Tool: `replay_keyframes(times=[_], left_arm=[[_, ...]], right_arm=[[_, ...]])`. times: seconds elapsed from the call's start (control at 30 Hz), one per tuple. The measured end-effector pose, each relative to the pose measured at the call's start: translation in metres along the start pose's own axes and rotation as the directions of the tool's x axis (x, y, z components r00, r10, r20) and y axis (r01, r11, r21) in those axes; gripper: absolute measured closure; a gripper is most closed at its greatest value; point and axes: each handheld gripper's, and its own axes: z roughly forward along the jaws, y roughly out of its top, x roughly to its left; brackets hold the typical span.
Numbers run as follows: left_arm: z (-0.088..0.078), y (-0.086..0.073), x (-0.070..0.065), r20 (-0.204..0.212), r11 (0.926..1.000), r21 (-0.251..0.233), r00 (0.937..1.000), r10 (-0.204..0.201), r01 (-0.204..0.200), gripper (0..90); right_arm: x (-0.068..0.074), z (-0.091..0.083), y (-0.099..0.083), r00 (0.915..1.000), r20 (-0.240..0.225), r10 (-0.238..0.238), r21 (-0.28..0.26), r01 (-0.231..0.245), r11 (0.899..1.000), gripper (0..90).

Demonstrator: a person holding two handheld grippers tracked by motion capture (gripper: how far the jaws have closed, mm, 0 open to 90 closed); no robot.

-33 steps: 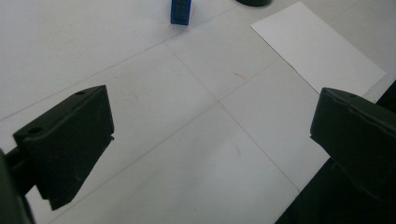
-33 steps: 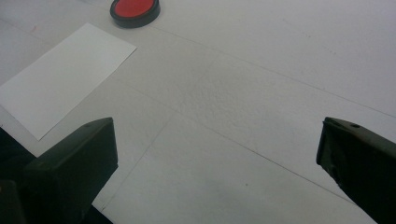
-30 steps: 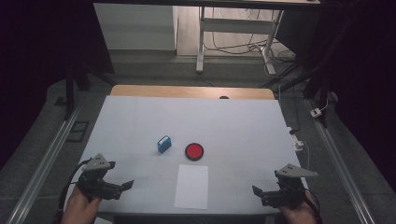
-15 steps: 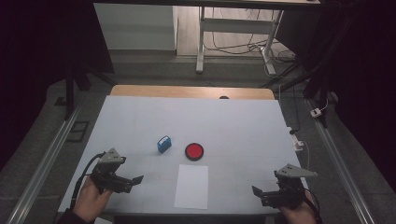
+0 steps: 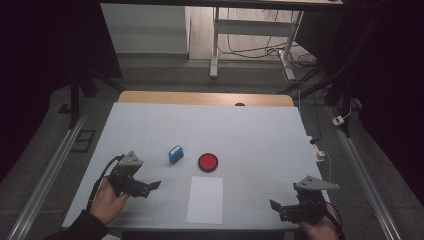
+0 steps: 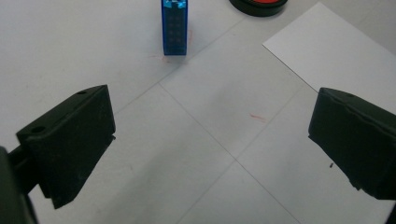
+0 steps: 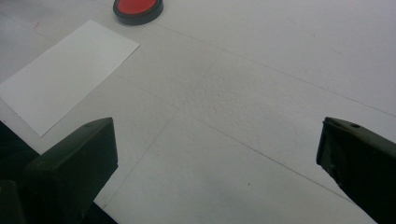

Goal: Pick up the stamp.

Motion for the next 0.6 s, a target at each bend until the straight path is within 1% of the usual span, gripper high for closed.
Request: replay_keyframes(times=[0.07,0.2,0.3,0.4,0.47,0.53,0.6], left_arm=[[0.003,0.003,0.001,-0.011,1.0,0.003,0.9999,0.005,-0.005,0.8],[0.009,0.009,0.003,-0.014,1.0,0.001,0.9999,0.005,-0.005,0.0],[0.014,0.015,0.004,-0.002,0.9999,-0.006,0.9999,0.012,-0.012,0.0],[0.018,0.02,0.004,0.005,0.9998,-0.01,0.9998,0.018,-0.018,0.0],[0.023,0.024,0.004,0.002,0.9995,-0.01,0.9996,0.028,-0.028,0.0],[0.027,0.028,0.005,0.011,0.9994,-0.013,0.9995,0.031,-0.031,0.0],[0.03,0.032,0.005,0.006,0.9992,-0.014,0.9993,0.038,-0.037,0.0]], right_arm=[[0.0,0.0,0.0,1.0,0.002,-0.001,0.001,0.001,1.0,0.0],[0.0,0.0,0.0,1.0,0.001,-0.002,0.002,0.002,1.0,0.0],[0.0,0.0,0.0,1.0,-0.002,-0.002,0.002,0.002,1.0,0.0],[0.001,0.0,0.0,1.0,-0.002,-0.002,0.001,0.002,1.0,0.0],[0.001,0.0,0.0,1.0,-0.003,-0.004,0.0,0.004,1.0,0.0],[0.001,0.0,0.0,1.0,-0.003,-0.005,0.0,0.005,1.0,0.0],[0.001,0.0,0.0,1.0,-0.003,-0.007,0.003,0.007,1.0,0.0]])
